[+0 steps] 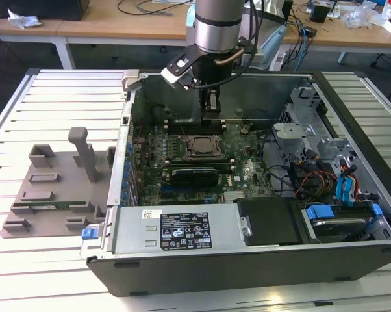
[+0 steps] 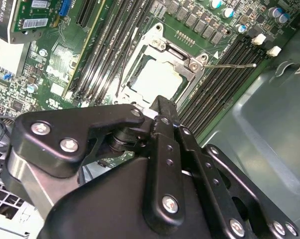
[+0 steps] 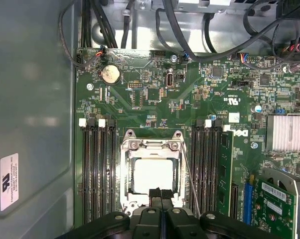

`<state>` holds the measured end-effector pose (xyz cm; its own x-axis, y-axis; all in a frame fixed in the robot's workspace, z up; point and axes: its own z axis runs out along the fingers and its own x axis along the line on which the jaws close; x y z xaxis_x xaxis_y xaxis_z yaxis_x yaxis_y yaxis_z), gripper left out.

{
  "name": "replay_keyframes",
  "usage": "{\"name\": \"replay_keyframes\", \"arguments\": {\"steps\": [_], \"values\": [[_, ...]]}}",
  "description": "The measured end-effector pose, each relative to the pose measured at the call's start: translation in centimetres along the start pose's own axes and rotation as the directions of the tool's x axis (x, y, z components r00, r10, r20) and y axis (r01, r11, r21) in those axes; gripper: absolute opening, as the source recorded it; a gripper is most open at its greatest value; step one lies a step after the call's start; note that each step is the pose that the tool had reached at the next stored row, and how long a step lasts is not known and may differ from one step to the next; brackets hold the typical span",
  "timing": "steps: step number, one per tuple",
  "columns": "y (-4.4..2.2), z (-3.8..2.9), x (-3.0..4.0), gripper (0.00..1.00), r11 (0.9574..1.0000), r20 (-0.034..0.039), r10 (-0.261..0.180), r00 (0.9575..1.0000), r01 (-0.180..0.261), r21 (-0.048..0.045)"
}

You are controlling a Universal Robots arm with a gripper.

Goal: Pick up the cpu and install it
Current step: 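Close the cpu cover, then install the first cpu locking lever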

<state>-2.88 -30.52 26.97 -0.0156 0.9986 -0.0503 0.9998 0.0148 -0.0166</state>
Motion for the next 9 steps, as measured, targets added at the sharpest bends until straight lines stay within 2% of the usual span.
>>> {"name": "replay_keyframes", "arguments": {"steps": [5, 8, 9], "values": [[0.0, 0.0, 0.0, 0.11, 1.0, -0.0001, -0.001, 1.0, 0.001, 0.0], [0.0, 0.0, 0.0, 0.11, 0.9997, 0.0008, -0.024, 0.9997, 0.024, -0.0011], [0.0, 0.0, 0.0, 0.11, 0.999, 0.0012, -0.044, 0.9991, 0.044, -0.0021]]}}
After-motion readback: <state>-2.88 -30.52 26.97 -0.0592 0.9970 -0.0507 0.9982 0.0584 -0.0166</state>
